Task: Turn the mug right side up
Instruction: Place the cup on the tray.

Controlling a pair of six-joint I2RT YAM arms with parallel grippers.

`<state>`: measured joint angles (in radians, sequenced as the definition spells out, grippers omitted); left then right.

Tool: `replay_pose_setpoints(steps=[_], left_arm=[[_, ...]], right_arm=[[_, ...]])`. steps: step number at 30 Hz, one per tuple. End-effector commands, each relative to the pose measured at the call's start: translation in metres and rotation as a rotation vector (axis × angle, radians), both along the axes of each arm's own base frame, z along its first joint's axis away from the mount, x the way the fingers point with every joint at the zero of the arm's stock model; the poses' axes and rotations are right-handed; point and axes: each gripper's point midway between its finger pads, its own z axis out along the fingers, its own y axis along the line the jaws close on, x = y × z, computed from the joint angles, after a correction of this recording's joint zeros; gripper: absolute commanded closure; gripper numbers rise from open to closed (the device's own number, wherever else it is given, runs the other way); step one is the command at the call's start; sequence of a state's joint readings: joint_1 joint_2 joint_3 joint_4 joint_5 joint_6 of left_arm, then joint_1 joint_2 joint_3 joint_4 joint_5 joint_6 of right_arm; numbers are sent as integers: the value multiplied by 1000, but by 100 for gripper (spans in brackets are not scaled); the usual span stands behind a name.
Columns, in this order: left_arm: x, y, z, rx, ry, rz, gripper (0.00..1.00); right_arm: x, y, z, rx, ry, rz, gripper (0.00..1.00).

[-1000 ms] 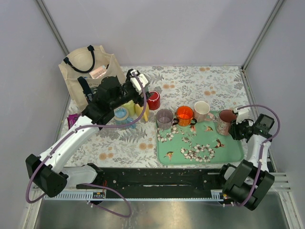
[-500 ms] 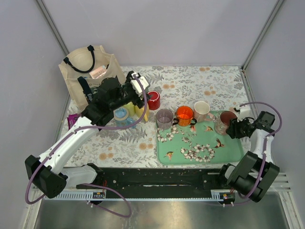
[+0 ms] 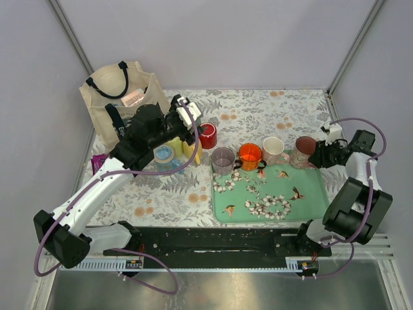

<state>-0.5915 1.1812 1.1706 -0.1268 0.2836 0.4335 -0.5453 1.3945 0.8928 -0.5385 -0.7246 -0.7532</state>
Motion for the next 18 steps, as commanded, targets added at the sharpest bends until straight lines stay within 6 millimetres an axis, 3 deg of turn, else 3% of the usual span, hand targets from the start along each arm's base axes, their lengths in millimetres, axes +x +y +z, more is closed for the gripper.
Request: replay_pose_setpoints(steps=[1,4,13,18], left_arm=[[-5,1,24,-57,-58,-4,21],[-5,3,20,-47,-55,-2,21],[-9,4,14,-32,-49,-9,21],[-7,2,15,-20,-57,-16,21]], right_arm=[[30,9,20,-33,-77,81,59],[32,18,18,-42,-71,123,58],[23,20,16,-56,-14,185,62],[16,15,23,-61,72,207,47]])
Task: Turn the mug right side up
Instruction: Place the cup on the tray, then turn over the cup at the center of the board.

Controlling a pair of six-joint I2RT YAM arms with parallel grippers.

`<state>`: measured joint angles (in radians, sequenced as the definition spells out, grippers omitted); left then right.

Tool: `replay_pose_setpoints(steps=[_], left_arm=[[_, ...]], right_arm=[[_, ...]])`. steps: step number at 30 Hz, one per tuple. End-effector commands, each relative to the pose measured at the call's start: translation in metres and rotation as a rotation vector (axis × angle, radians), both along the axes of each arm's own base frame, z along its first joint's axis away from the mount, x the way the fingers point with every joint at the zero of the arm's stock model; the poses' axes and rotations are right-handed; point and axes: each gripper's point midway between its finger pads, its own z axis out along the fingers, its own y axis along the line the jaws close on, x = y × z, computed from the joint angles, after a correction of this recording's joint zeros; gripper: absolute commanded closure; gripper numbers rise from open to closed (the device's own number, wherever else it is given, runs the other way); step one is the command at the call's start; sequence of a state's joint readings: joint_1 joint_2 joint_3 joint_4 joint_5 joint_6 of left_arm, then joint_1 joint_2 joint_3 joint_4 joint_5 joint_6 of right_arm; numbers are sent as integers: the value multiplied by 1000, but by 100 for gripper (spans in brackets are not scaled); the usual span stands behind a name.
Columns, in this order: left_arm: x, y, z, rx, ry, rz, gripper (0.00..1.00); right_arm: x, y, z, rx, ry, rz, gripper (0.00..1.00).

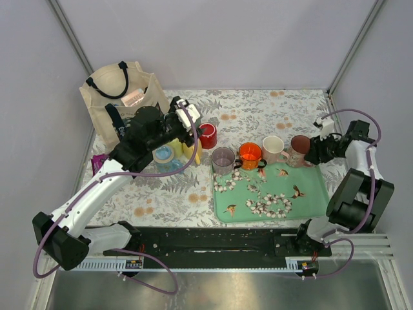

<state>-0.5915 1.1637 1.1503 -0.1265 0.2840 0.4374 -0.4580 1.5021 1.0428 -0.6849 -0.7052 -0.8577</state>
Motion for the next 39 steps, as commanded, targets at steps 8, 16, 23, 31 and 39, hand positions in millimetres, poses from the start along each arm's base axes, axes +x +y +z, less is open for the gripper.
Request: replay_pose_setpoints(steps=[8,16,23,31,39], left_arm=[[-8,1,8,6,-37,-27,21],[1,12,-10,52,-10,44,20],[29,30,-18,46,80,195,20],[63,38,-11,-93,260,297,20],[90,47,-19,-171,391,394,17]], right_arm=[[-24,-1,37,-90,60,198,25],[-28,-17,26,-162,127,202,28],[4,-58,46,-278,73,106,31],[20,-36,92,-146,-31,78,31],[-2,-8,117,-56,-77,27,30]])
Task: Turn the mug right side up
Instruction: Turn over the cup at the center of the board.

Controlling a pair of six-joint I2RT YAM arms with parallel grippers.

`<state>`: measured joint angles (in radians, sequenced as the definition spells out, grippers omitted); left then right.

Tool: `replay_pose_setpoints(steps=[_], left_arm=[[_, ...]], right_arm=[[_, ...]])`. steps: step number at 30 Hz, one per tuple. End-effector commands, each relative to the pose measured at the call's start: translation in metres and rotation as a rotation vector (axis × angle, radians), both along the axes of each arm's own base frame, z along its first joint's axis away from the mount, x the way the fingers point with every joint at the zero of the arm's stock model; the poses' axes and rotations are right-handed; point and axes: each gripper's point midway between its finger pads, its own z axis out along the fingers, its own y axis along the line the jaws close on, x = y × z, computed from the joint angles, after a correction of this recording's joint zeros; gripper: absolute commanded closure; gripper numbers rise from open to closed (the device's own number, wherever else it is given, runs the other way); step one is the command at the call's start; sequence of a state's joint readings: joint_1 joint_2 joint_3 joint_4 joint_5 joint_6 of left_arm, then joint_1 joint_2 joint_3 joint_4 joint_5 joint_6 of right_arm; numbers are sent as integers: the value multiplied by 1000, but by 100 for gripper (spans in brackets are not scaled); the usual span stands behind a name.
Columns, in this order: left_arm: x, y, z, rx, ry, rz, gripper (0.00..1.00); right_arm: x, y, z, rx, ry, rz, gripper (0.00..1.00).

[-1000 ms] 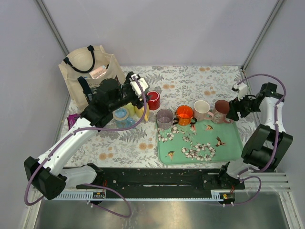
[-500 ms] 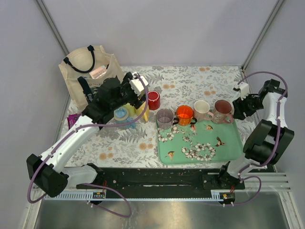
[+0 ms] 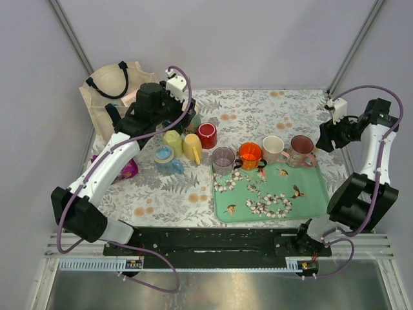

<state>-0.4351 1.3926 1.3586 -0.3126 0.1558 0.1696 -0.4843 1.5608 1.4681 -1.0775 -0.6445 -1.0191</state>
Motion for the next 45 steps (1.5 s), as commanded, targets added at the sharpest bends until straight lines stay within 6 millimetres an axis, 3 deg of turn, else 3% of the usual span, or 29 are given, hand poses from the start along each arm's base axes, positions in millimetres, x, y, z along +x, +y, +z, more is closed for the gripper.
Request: replay_pose_setpoints(steps=[1,4,7,14,17,19,21,23,25,28,32,36,40,45], left_arm=[[17,2,16,-105,64,93,17],[28,9,13,-125,149,185,17],[29,17,2,-141,225,225,17],[7,42,-21,-86,249,229,17],[-15,39,-33,79,160,105,16],[-47,25,-47,211,131,-151,19],[-84,22,-62,331,152,-359,20],[-96,29,-73,395,200,-382,19],[-93,42,-77,412,267,-280,18],[-91,56,-73,411,341,-188,16],[-73,74,-86,314,454,-33,12],[-51,90,-108,236,589,94,8],[-32,95,-124,68,683,221,10],[-14,97,-150,-77,759,282,19]], right_arm=[[-15,24,37,83,-70,-48,30],[-21,40,68,131,-106,-87,28],[-31,60,93,166,-163,-82,19],[-48,104,115,360,-160,-76,0],[-51,120,107,459,-120,-54,1],[-50,130,99,514,-107,-18,0],[-54,147,96,521,-121,97,0],[-60,169,94,500,-148,241,0],[-68,194,92,494,-169,384,1],[-71,214,90,502,-190,469,6],[-65,218,77,457,-213,448,10],[-84,232,52,258,-259,602,8],[-97,247,55,256,-205,584,8],[-100,247,47,258,-154,549,8]])
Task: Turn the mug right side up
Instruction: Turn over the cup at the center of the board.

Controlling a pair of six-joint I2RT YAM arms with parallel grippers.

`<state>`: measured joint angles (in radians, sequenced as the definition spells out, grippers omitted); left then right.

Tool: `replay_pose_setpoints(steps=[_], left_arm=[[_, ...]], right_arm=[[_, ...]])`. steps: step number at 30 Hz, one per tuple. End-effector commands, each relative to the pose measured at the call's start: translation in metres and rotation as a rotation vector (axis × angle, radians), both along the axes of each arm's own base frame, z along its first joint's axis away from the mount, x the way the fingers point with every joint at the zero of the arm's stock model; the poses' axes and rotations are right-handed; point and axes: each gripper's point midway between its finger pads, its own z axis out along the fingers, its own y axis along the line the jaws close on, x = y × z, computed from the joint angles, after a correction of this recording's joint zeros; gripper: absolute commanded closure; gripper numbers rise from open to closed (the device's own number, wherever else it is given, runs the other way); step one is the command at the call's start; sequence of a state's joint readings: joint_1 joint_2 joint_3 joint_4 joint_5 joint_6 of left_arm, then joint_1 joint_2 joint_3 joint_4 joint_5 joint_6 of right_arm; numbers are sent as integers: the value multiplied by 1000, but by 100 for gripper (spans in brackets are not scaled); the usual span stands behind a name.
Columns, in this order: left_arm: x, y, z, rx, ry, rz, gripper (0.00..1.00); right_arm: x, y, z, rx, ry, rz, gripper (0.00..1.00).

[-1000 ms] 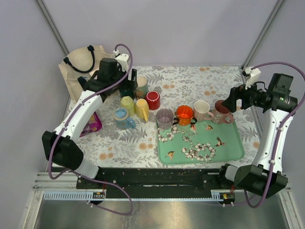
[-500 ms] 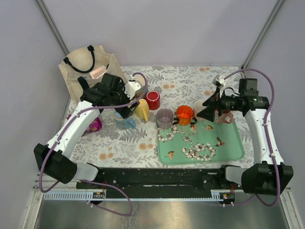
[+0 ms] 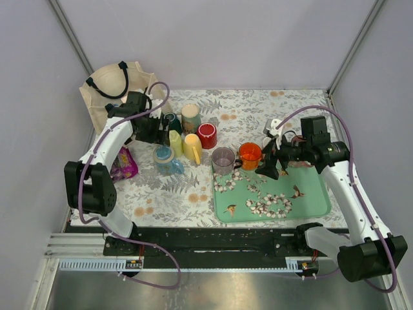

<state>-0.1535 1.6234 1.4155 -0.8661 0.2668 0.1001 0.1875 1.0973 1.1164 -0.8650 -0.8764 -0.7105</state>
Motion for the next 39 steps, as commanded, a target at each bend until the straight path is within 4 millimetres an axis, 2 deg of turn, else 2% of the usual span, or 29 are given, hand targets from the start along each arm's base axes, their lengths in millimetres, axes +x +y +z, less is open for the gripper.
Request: replay_pose_setpoints(steps=[1,6,7,10,12,17,22,25,28,31,35,39], left_arm=[[22,-10,0,-137,-2,110,22],[4,-13,-4,-159,20,67,28],[-2,-14,-8,-161,34,64,29],[-24,-17,-26,-187,108,86,39],[-39,-22,-33,-206,148,87,43],[-68,-33,-27,-218,124,47,44],[-94,-45,-30,-203,96,-45,44],[-103,-39,-32,-180,86,-51,44],[-102,-24,-20,-108,10,-59,35],[-96,-14,2,-91,-75,-59,29],[-94,-6,33,-103,-177,-64,27],[-98,1,54,-117,-247,-23,25]], right_arm=[[9,-6,-2,-42,-6,-62,8],[34,-2,-3,-10,13,-148,10],[41,0,-5,-6,14,-161,11],[65,2,-18,-61,-25,-240,13],[71,9,-19,-80,-55,-228,12],[69,38,-18,-77,-28,-141,12],[52,76,-36,-103,-17,13,12],[45,97,-40,-115,7,91,12],[43,112,-32,-99,13,163,12],[46,126,-31,-110,-16,252,12],[46,148,-42,-151,-45,363,12],[56,168,-62,-238,-84,372,16]])
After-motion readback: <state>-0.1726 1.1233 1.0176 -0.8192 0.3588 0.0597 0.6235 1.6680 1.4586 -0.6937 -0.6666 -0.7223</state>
